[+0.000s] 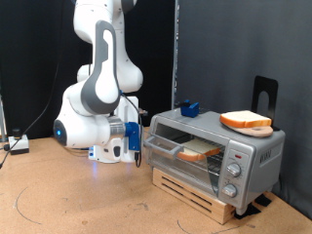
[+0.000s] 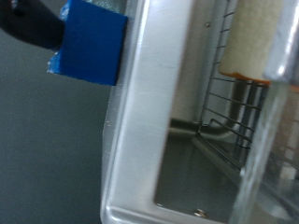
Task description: Make a piece of toast with the oven
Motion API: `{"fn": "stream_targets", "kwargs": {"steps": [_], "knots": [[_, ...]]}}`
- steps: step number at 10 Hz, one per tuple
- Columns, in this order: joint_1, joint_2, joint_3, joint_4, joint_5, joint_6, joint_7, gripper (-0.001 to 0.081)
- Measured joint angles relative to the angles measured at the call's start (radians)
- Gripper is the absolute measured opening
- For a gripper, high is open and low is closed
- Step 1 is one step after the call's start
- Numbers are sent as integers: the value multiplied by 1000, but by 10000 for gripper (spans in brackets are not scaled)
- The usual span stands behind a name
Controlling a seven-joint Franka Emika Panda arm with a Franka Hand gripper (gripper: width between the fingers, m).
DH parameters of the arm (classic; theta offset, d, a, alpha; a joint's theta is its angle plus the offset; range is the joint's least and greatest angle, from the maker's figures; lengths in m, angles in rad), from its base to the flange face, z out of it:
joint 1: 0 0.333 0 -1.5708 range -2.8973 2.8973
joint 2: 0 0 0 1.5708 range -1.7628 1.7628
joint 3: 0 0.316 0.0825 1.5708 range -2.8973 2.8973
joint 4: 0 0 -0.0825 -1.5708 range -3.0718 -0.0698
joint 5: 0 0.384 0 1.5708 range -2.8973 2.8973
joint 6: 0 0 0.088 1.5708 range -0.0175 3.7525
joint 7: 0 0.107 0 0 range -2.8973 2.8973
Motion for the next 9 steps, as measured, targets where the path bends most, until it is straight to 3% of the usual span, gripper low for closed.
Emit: {"fn": "stream_targets", "kwargs": {"steps": [6, 9], "knots": [[22, -197, 61, -159, 49, 32, 44, 807], [3, -218, 50, -160, 58, 97, 69, 807]]}}
